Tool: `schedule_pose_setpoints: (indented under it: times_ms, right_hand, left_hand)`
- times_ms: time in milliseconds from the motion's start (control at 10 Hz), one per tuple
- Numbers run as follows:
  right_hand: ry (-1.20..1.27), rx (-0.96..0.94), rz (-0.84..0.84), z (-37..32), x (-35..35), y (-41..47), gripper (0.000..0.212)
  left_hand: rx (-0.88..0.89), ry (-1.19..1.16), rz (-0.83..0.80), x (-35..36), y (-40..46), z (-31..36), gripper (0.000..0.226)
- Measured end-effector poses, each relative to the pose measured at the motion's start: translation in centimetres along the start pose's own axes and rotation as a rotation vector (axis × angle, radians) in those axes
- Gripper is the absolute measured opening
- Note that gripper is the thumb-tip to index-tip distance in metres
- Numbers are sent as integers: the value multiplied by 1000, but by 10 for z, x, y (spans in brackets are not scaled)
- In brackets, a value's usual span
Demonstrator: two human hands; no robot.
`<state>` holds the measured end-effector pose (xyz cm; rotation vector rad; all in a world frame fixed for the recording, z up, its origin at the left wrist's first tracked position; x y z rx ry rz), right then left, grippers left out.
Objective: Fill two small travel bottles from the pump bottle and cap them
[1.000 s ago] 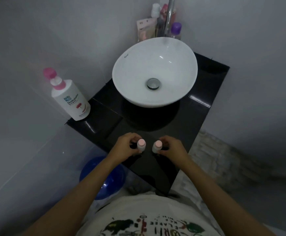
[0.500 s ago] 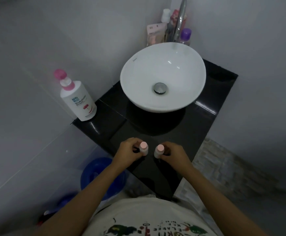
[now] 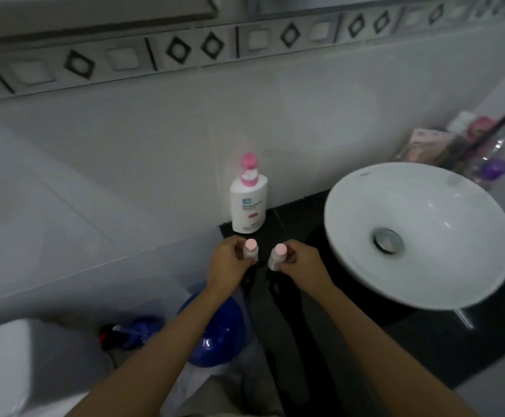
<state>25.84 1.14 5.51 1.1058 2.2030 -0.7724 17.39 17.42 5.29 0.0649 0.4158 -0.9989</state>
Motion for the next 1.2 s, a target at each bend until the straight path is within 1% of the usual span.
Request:
schedule_pose_setpoints:
  times_ms: [100,200,300,400,700,800,900,1000,1100,1200]
  right_hand:
    - [4,3,-15,-12,7,35,23]
    - [-11,0,-11,-19,11,58,21]
    - [-47,17,-15,-18,14,75,18]
    - [-28,53,-30,-14,19,85,13]
    - [55,55,-52,-16,28,95,21]
    - [65,80,-82,-12,32,96,28]
    - [45,92,-93,-5,34,95,28]
    - [33,117,-105,2,36,91,32]
    - [53,159,-118,17,38,84,43]
    - [117,214,-54,36,36,62,42]
  left_hand:
    - [-49,13,77,-7,19,-6,22]
    - [-95,19,137,-9,33,-10,22]
    - [-128,25,154,-5,43,-14,23]
    - [-150,38,154,-1,49,-17,25]
    - [-161,8,184,5,54,-21,23]
    - [-167,-32,175,5,54,-24,27]
    - [-183,-47,150,6,53,-29,30]
    - [-201,-20,132,5,48,-34,33]
    - [-199,58,129,3,37,-39,31]
    - [-180,114,118,3,15,-48,22]
Point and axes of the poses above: each hand's wrist, its own y-axis towards the middle knuckle, its own x-axis out of the palm, z = x × y, the point moved 10 cm from there along y, towards the middle knuckle, and after that the axes turned 10 degrees about -y, right-handed, at the moved point
